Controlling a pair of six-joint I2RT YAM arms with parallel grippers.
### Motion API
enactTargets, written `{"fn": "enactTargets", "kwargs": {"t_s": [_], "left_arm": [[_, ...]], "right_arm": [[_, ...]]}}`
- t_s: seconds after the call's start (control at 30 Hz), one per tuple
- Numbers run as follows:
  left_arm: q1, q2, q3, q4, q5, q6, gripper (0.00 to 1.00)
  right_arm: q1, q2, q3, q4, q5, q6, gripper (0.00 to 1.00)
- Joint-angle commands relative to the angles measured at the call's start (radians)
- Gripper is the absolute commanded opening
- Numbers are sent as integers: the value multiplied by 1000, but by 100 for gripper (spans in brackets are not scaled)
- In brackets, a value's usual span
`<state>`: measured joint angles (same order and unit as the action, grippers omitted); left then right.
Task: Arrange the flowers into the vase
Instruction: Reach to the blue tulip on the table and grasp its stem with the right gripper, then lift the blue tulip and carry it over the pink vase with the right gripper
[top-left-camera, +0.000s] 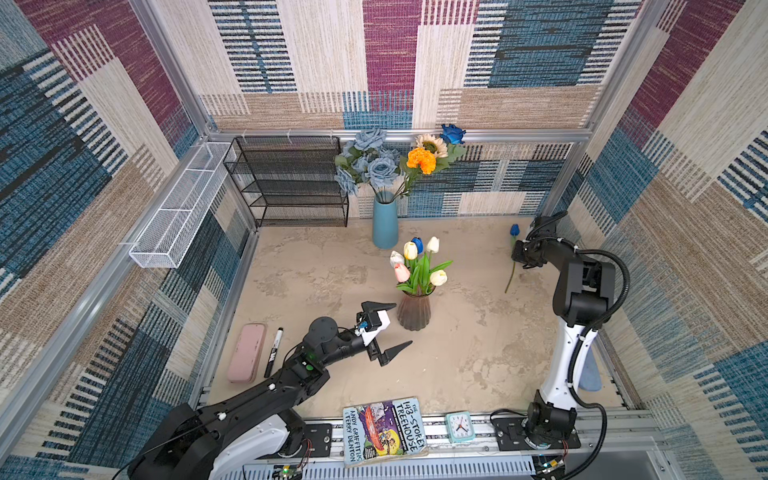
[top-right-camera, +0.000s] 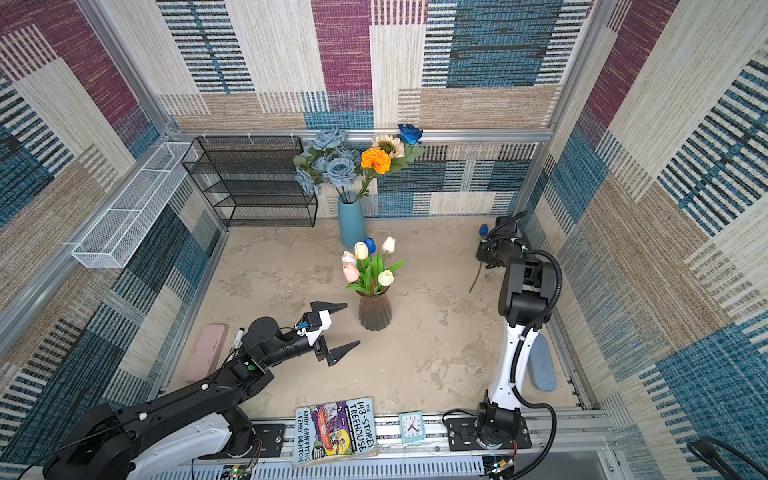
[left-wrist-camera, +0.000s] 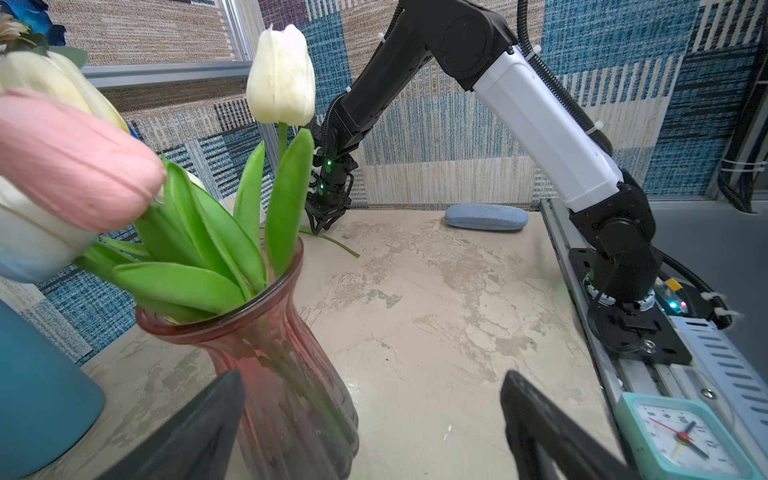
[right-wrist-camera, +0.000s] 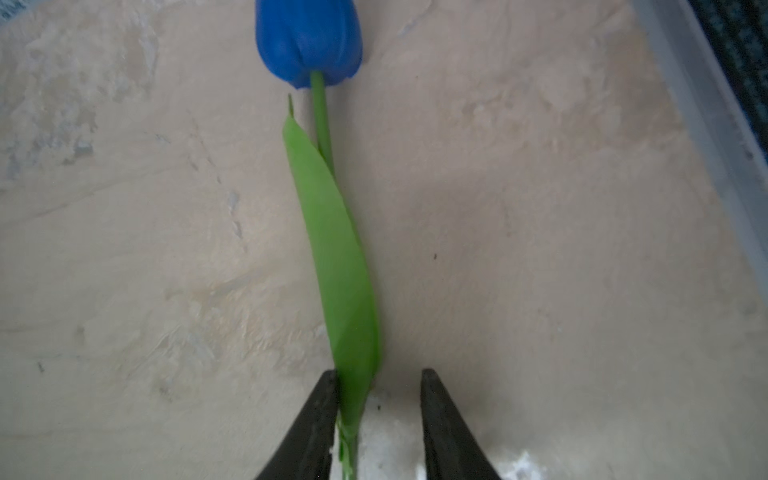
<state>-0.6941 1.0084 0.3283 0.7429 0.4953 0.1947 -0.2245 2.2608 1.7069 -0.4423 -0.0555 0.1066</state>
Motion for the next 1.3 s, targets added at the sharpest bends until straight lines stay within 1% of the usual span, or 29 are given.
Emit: {"fn": "enactTargets", "kwargs": {"t_s": [0.0, 0.1, 0.2, 0.27, 0.33, 0.5, 0.67, 0.7, 0.77, 0.9, 1.07, 1.17, 1.27], "left_arm": [[1, -4, 6, 6, -16, -9, 99], [1, -3, 6, 9, -23, -4, 99], [1, 1, 6, 17, -31, 0, 99], [1, 2, 5, 24, -29, -5, 99], [1, 0, 6, 23, -28, -6, 99], [1, 2, 7, 22, -33, 0, 99], [1, 1, 13, 27, -26, 2, 99], [1, -1, 15, 25, -24, 0, 99], [1, -8, 20, 17, -21, 0, 99], [1, -22, 20, 0, -26, 9, 99], [1, -34, 21, -4, -32, 12, 99], [1, -44, 20, -8, -38, 11, 99], [1, -53, 15, -2, -50, 9, 99]], "right_arm": [[9, 17, 17, -72, 66, -3, 33], [21, 19, 13, -71, 67, -4, 33], [28, 35, 26, -94, 83, -4, 28], [30, 31, 17, -89, 53, -2, 28], [33, 16, 0, -80, 23, 3, 29], [36, -23, -21, -74, 4, 8, 30], [36, -22, -17, -99, 30, 8, 29], [36, -17, -11, -113, 38, 10, 30], [36, -15, -13, -120, 55, 14, 37], [36, -2, -18, -130, 64, 17, 36], [36, 29, -21, -124, 75, 12, 21], [36, 30, -33, -106, 53, 8, 11], [36, 10, -55, -78, 26, 7, 4]]}}
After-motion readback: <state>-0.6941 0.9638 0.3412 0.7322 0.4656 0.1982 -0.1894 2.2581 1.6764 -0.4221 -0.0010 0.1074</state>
